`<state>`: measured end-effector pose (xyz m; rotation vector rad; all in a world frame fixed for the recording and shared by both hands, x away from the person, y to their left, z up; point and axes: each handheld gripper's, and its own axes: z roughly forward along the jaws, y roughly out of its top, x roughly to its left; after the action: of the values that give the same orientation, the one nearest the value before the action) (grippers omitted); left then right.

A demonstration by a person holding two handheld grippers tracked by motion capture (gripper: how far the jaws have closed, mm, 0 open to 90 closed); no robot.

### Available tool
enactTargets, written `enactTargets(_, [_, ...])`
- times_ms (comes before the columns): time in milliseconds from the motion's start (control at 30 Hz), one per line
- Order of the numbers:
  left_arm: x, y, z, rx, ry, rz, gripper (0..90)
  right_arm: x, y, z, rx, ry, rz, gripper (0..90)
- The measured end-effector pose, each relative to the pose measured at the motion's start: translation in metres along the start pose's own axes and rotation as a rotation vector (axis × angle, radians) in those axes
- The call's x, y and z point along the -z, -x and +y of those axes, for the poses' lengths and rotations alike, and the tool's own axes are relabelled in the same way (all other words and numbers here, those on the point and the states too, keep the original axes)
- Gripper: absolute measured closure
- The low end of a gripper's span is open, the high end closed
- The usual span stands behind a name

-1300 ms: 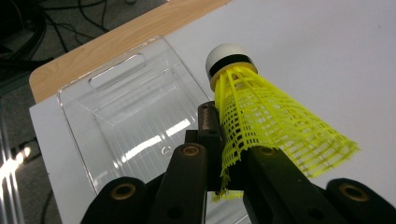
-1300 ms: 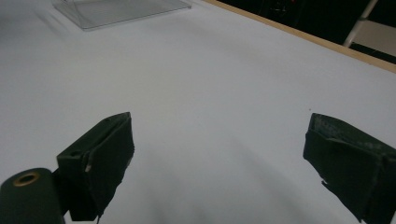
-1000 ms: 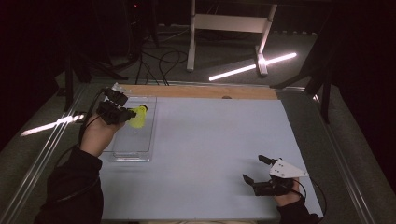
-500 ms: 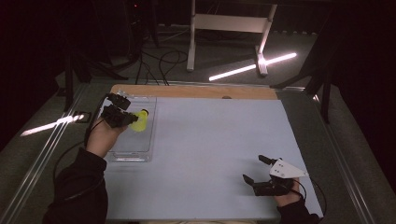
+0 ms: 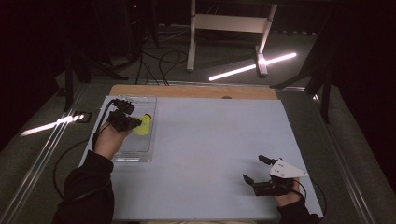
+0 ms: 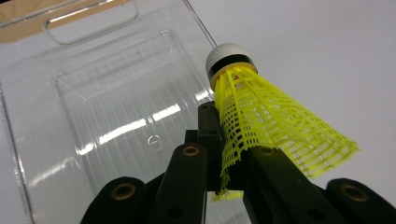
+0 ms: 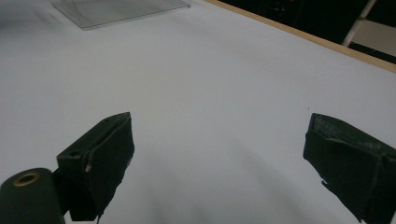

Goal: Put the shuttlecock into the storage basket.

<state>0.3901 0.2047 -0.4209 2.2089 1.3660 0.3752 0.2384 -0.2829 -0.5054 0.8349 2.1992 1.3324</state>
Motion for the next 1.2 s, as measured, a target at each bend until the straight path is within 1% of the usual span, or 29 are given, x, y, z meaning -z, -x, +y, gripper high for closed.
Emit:
enactTargets(100, [-0.006, 0.000, -0.002, 0.008, -0.003, 0.009, 89.2, 0.000, 0.000, 0.000, 0.000, 0.000, 0.001, 8.6])
enactTargets(167, [-0.007, -0.001, -0.002, 0.013, -0.005, 0.004, 89.2, 0.000, 0.000, 0.000, 0.000, -0.001, 0.000, 8.6])
enactTargets(300, [-0.017, -0.001, -0.006, 0.020, -0.013, 0.003, 89.2, 0.000, 0.000, 0.000, -0.001, 0.000, 0.000, 8.6])
enactTargets(367, [-0.018, -0.001, -0.007, 0.021, -0.013, 0.002, 89.2, 0.000, 0.000, 0.000, -0.002, -0.001, -0.001, 8.6])
enactTargets(467, [-0.024, -0.004, -0.009, 0.034, -0.019, 0.002, 89.2, 0.001, 0.000, 0.000, -0.003, -0.001, 0.000, 8.6])
enactTargets(633, [-0.028, -0.005, -0.012, 0.034, -0.030, 0.002, 89.2, 0.000, 0.000, 0.000, -0.003, -0.004, 0.000, 8.6])
enactTargets(700, [-0.030, -0.006, -0.014, 0.040, -0.035, -0.006, 89.2, 0.000, 0.000, 0.000, -0.001, -0.002, -0.001, 8.6])
enactTargets(733, [-0.033, -0.006, -0.015, 0.034, -0.052, -0.008, 89.1, 0.000, 0.000, 0.000, 0.001, -0.004, 0.000, 8.6])
enactTargets(833, [-0.036, -0.005, -0.015, 0.035, -0.063, -0.007, 89.1, 0.000, 0.000, -0.001, -0.002, -0.005, 0.000, 8.6])
enactTargets(867, [-0.038, -0.005, -0.016, 0.029, -0.072, -0.010, 89.1, 0.000, 0.000, -0.001, -0.003, -0.006, 0.001, 8.6])
enactTargets(900, [-0.038, -0.005, -0.016, 0.029, -0.072, -0.010, 89.1, 0.000, 0.000, -0.001, -0.003, -0.006, 0.001, 8.7])
enactTargets(933, [-0.040, -0.005, -0.016, 0.028, -0.085, -0.012, 89.0, 0.000, 0.000, -0.001, -0.004, -0.006, 0.001, 8.6])
enactTargets(1033, [-0.042, -0.005, -0.016, 0.027, -0.098, -0.010, 88.8, 0.000, 0.000, -0.001, -0.005, -0.007, 0.001, 8.7])
enactTargets(1067, [-0.044, -0.005, -0.017, 0.021, -0.115, -0.012, 88.7, 0.000, 0.000, -0.001, -0.004, -0.007, 0.001, 8.6])
enactTargets(1100, [-0.044, -0.005, -0.017, 0.021, -0.115, -0.012, 88.6, 0.000, 0.000, -0.001, -0.004, -0.007, 0.001, 8.6])
enactTargets(1133, [-0.047, -0.004, -0.017, 0.022, -0.127, -0.011, 88.1, 0.000, 0.000, -0.001, -0.005, -0.008, 0.002, 8.6])
enactTargets(1200, [-0.049, -0.004, -0.018, 0.020, -0.135, -0.015, 86.9, 0.000, 0.000, -0.001, -0.005, -0.009, 0.003, 8.6])
